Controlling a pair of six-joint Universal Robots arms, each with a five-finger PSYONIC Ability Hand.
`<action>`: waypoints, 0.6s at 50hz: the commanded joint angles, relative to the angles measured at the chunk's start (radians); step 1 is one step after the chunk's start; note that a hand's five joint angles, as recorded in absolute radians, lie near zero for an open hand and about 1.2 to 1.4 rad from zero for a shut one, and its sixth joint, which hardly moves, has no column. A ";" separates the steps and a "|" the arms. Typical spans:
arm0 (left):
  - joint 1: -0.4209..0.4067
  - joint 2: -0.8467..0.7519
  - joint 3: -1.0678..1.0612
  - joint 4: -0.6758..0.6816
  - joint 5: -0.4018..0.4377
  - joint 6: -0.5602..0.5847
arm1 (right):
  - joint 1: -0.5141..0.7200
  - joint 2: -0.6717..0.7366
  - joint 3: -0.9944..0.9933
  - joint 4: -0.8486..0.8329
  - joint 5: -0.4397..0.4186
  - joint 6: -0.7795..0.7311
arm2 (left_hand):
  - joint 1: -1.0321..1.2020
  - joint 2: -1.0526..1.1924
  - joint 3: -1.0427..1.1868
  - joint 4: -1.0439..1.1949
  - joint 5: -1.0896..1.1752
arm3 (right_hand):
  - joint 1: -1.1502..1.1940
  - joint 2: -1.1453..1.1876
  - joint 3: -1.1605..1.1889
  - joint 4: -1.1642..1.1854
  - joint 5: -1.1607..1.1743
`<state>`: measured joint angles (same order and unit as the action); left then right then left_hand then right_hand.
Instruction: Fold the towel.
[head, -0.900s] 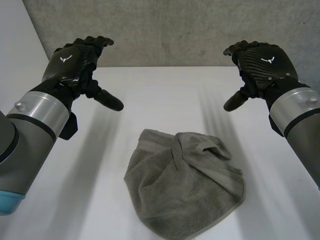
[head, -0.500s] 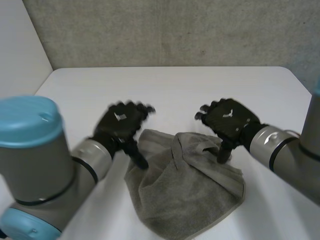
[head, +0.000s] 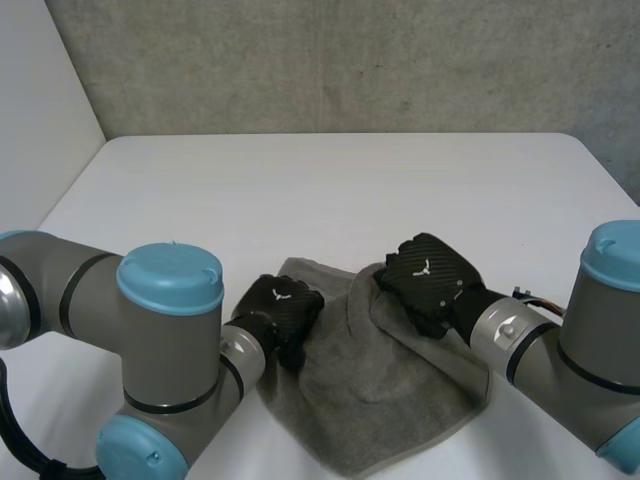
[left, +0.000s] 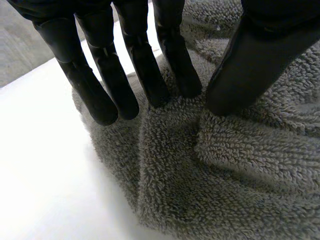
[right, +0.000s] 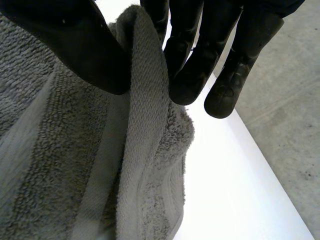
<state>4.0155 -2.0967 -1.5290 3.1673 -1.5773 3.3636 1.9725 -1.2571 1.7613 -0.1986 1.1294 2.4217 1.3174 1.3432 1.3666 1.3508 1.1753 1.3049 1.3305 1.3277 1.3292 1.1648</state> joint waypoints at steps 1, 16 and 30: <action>0.028 0.092 0.006 -0.007 -0.003 -0.030 | -0.001 -0.142 -0.037 0.072 0.023 0.173 | 0.079 0.053 0.030 0.045 0.046 | 0.091 0.066 0.069 0.067 0.057; 0.148 0.420 0.096 -0.062 0.010 -0.128 | -0.011 -0.194 -0.413 0.410 0.185 0.267 | 0.079 0.053 0.030 0.045 0.046 | 0.091 0.066 0.069 0.067 0.057; 0.088 0.206 -0.079 -0.053 0.016 -0.125 | -0.087 0.148 -0.514 0.424 0.542 0.238 | -0.935 -0.961 -0.984 -0.969 -0.968 | 0.091 0.066 0.069 0.067 0.057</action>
<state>4.1476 -1.7816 -1.5575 3.1026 -1.5625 3.2370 1.9348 -1.2856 1.3089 0.2241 1.4936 2.6823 0.6035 0.6046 0.6008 0.5957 0.4278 1.3047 1.3310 1.3382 1.3296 1.1649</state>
